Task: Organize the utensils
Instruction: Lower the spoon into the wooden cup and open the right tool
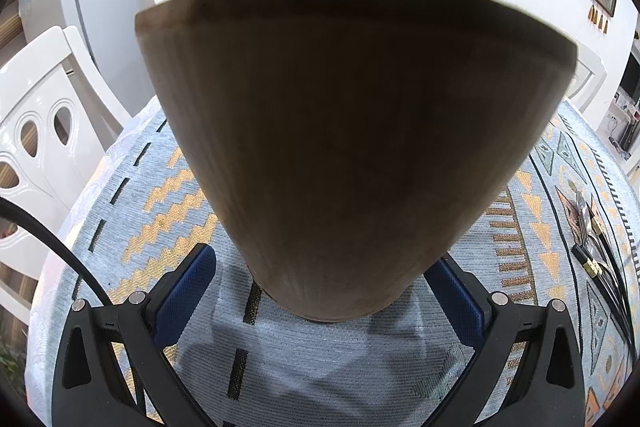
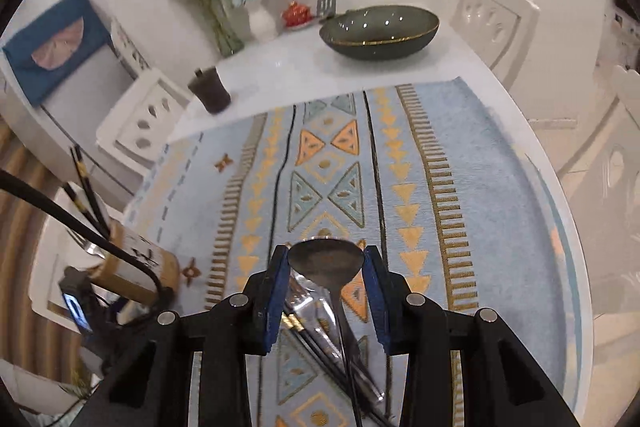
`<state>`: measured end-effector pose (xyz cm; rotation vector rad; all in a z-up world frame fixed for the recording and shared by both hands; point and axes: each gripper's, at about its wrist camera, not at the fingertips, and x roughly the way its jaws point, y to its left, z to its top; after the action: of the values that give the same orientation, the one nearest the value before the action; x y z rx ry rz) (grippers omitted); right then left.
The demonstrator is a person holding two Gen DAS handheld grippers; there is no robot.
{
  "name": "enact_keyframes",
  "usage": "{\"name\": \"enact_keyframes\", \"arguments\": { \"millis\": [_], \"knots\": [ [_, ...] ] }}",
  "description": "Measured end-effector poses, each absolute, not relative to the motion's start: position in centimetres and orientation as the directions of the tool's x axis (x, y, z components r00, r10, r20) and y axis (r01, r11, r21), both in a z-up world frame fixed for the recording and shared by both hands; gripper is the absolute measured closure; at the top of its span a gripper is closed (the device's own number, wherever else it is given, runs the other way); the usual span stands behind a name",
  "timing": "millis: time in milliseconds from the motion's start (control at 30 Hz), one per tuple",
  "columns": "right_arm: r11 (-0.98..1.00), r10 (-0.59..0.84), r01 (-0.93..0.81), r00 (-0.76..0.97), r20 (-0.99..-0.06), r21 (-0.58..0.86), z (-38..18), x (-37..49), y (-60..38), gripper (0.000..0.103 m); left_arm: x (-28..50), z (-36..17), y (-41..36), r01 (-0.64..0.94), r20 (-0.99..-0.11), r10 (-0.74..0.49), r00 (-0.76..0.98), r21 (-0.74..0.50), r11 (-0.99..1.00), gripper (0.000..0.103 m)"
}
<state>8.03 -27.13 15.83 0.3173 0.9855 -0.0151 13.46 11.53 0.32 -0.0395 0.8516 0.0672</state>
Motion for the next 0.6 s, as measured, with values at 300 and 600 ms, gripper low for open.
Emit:
{"name": "enact_keyframes", "arguments": {
  "millis": [300, 600],
  "knots": [
    [0.956, 0.169, 0.081, 0.634, -0.755, 0.282, 20.1, 9.1, -25.0, 0.067, 13.4, 0.3, 11.4, -0.075, -0.75, 0.041, 0.661, -0.011, 0.997, 0.0],
    [0.912, 0.37, -0.176, 0.742, -0.559, 0.37, 28.8, 11.6, -18.6, 0.067, 11.8, 1.0, 11.2, -0.063, -0.714, 0.031, 0.699, -0.018, 0.998, 0.0]
  ]
}}
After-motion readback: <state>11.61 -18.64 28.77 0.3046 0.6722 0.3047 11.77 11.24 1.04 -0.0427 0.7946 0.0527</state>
